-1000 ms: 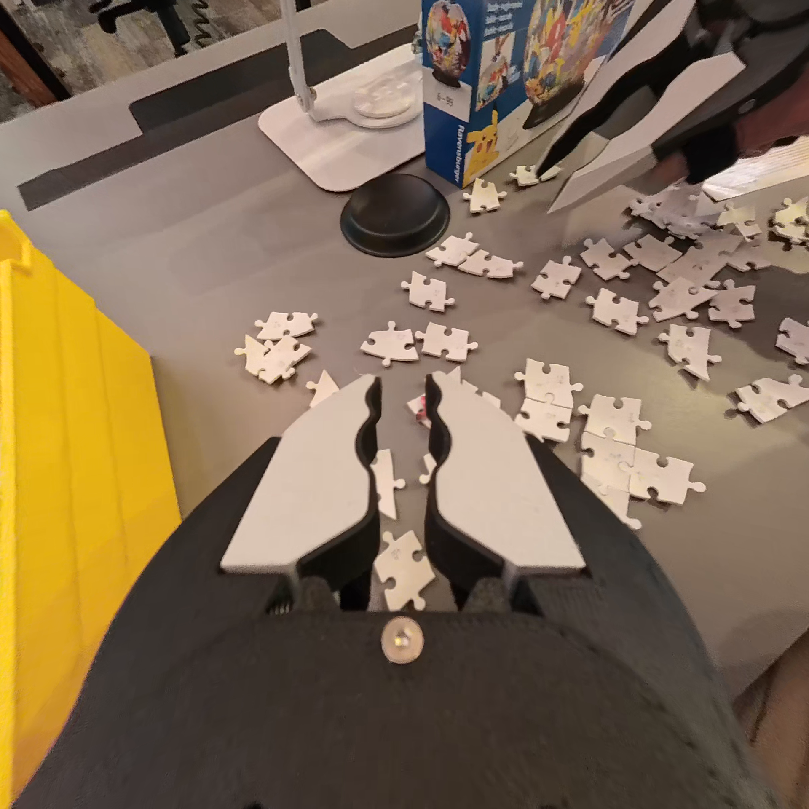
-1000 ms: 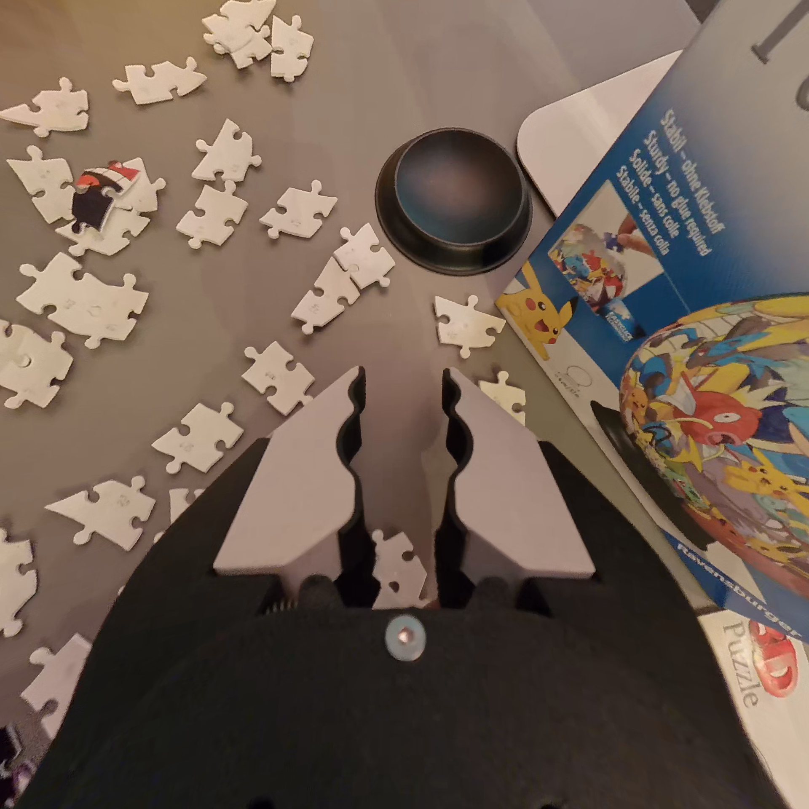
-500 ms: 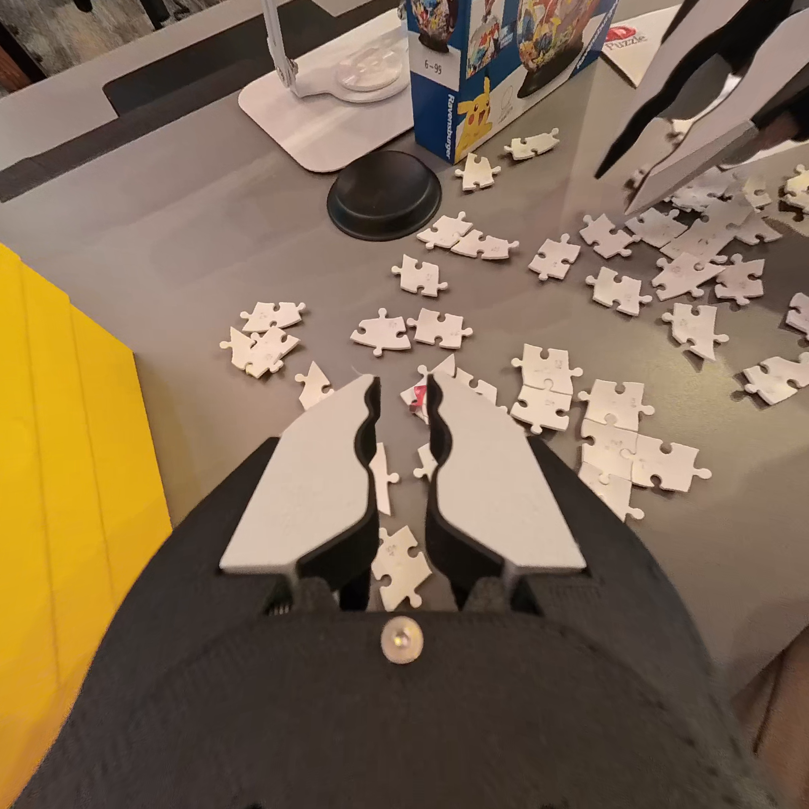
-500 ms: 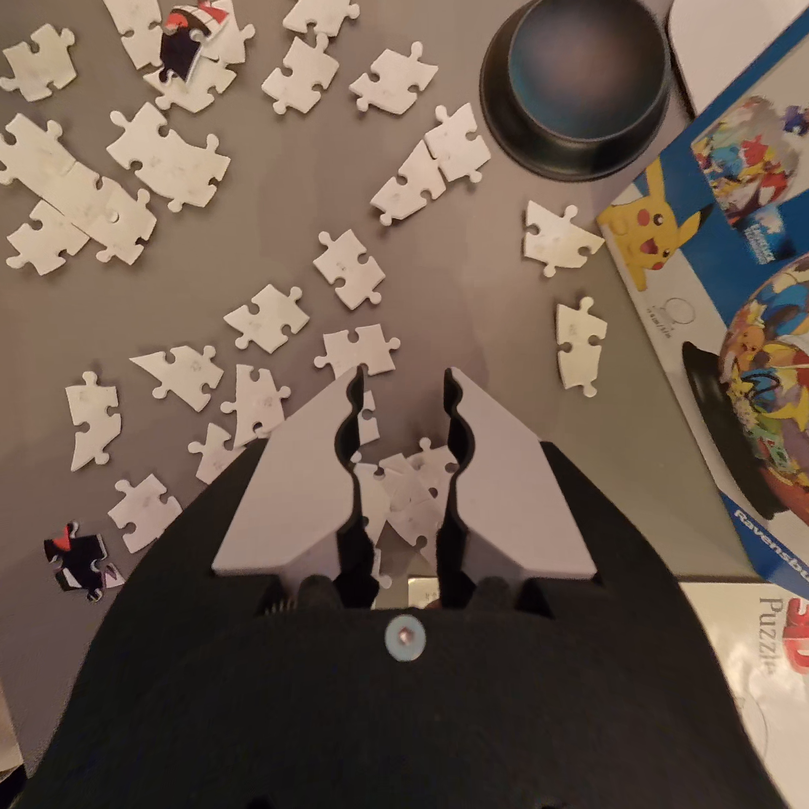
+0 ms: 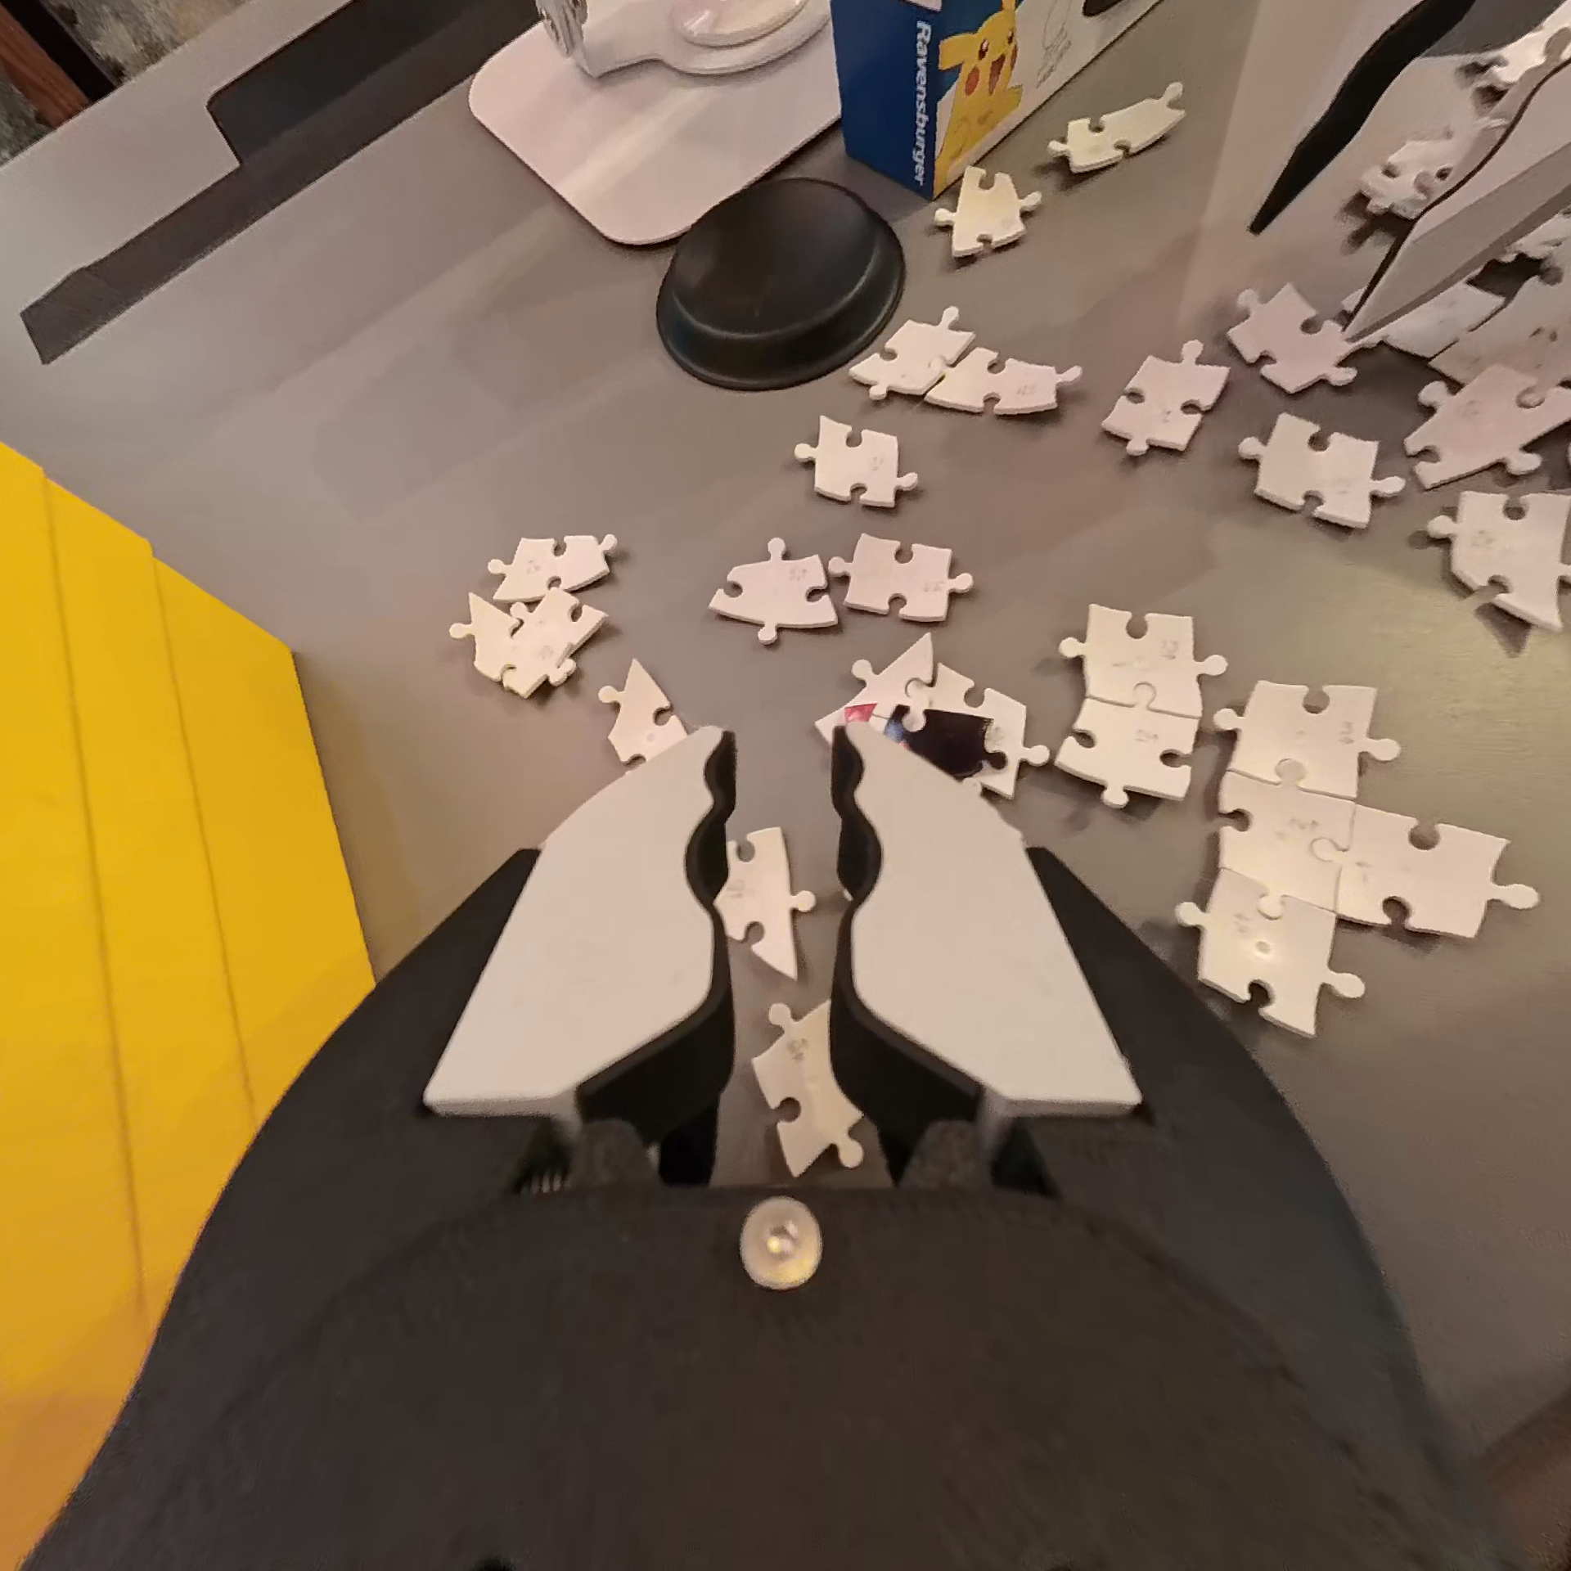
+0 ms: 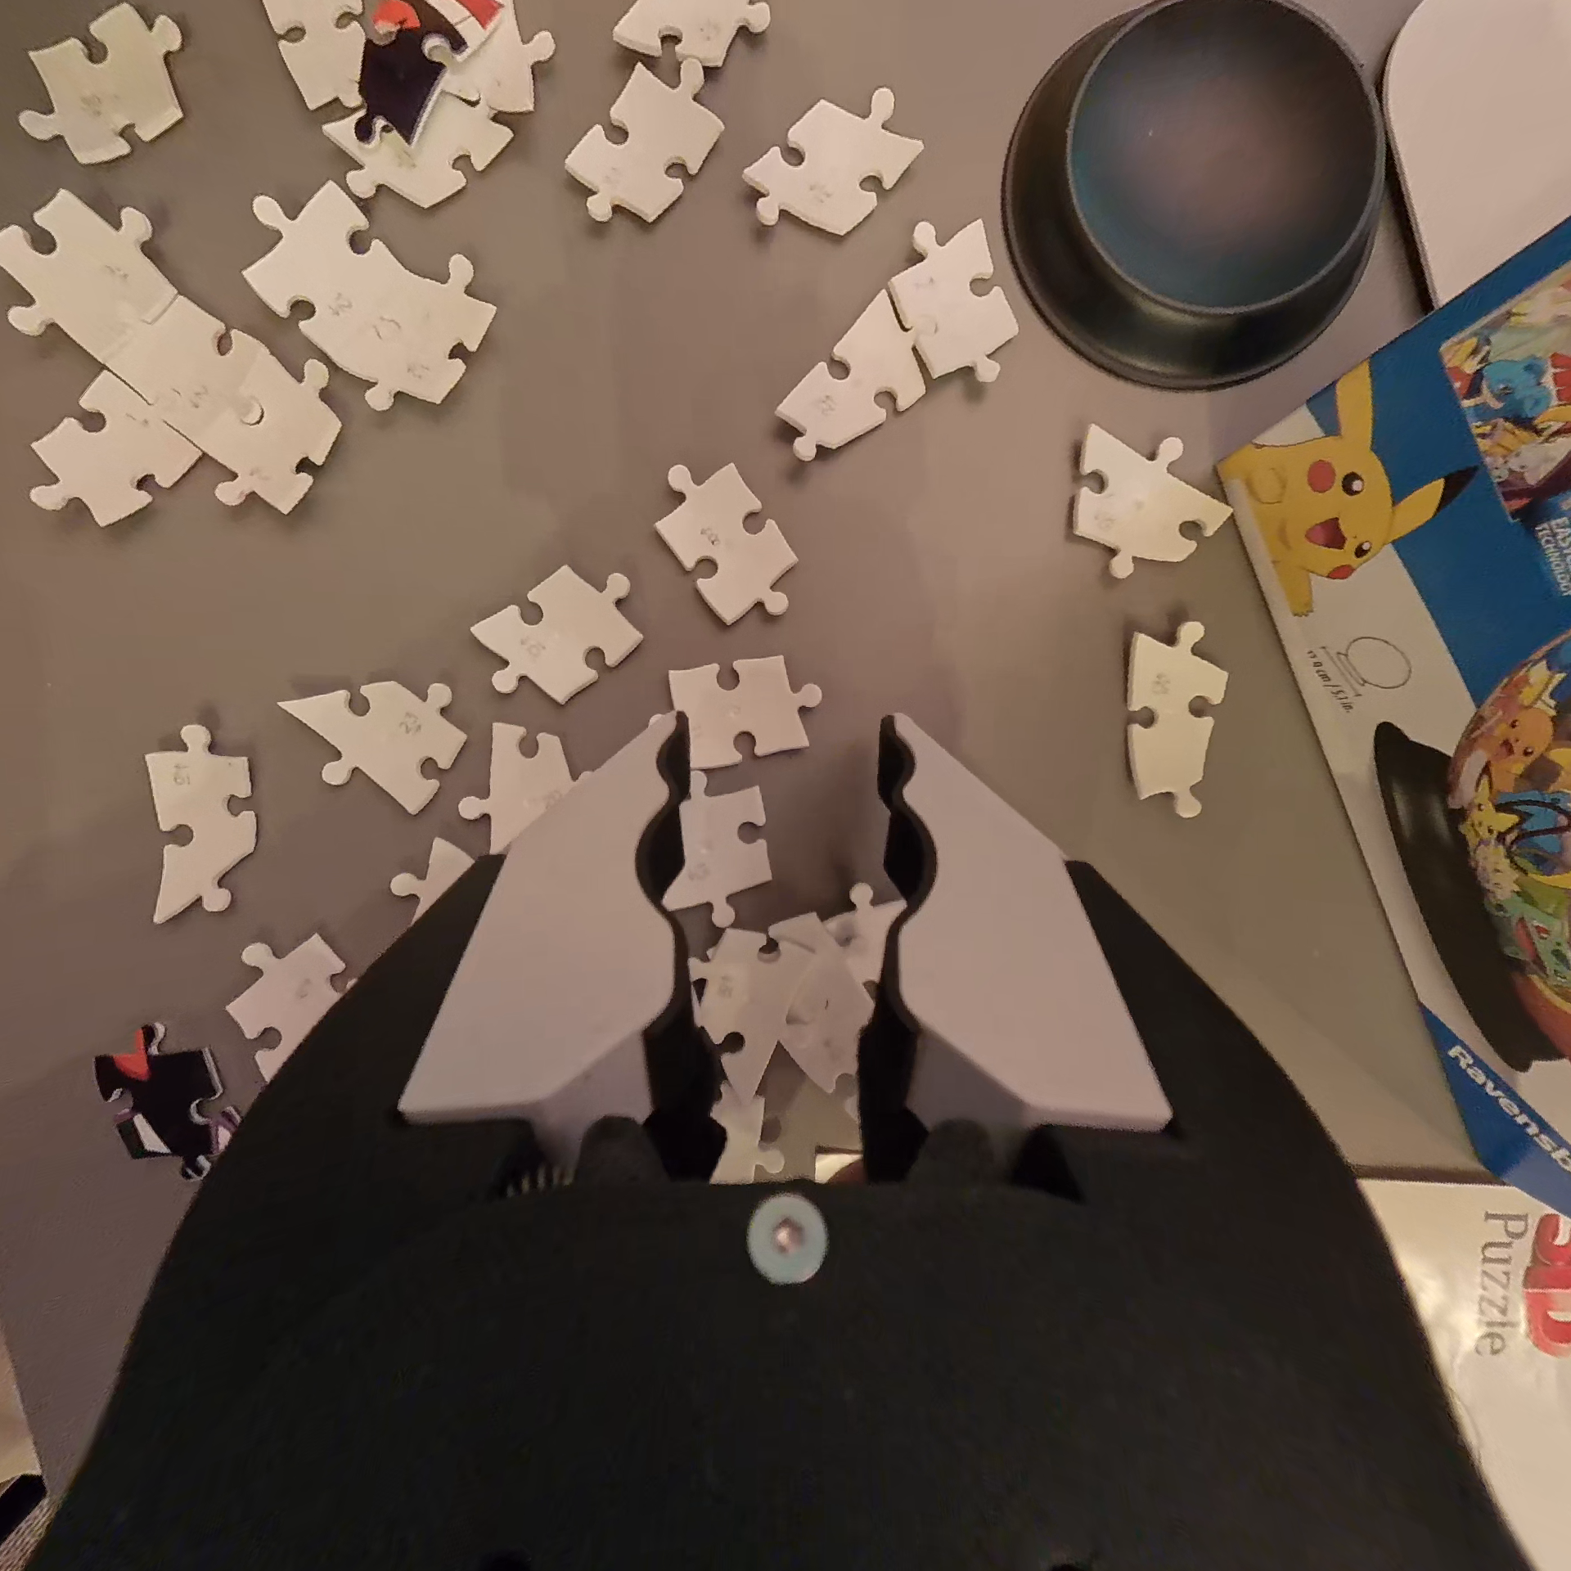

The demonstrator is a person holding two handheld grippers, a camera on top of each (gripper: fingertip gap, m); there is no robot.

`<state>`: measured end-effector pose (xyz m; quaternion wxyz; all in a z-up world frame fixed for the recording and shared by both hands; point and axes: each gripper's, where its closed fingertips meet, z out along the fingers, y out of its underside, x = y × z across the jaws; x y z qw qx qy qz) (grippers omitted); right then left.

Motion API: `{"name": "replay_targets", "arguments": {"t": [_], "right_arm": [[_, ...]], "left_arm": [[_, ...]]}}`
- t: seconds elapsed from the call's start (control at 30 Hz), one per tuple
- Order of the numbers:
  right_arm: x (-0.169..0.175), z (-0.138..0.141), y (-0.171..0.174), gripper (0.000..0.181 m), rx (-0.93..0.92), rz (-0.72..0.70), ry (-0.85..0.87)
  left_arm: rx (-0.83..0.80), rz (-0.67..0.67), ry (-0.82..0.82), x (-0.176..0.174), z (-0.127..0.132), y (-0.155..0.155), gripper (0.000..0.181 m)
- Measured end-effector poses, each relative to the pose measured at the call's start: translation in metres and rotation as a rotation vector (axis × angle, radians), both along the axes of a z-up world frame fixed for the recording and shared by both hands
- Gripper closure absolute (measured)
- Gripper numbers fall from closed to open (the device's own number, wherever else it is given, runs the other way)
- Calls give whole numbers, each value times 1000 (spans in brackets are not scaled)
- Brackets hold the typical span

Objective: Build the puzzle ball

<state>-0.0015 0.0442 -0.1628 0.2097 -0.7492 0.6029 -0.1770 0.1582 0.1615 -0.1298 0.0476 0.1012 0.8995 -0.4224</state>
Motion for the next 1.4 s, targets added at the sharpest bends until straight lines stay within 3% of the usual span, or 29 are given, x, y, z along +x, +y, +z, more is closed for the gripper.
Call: {"name": "replay_targets", "arguments": {"t": [0.43,0.67,0.83,1.1,1.17,1.33,1.4], "right_arm": [[2,4,-1,130,-30,-3,-5],[16,20,-7,92,-181,-43,-57],[16,38,-7,88,-224,-86,-90],[-61,45,-28,81,-260,-262,-79],[-87,45,-41,83,-305,-344,-82],[-143,46,-61,76,-306,-509,-123],[-162,46,-67,76,-290,-563,-143]], "left_arm": [[15,2,-22,1,-4,-1,158],[-17,0,45,-2,4,-3,139],[-58,-27,108,-13,24,-5,129],[-92,-67,205,-29,49,-2,126],[-29,-37,249,-30,43,1,112],[-39,-27,230,-32,46,1,99],[-31,-27,228,-32,43,2,84]]}}
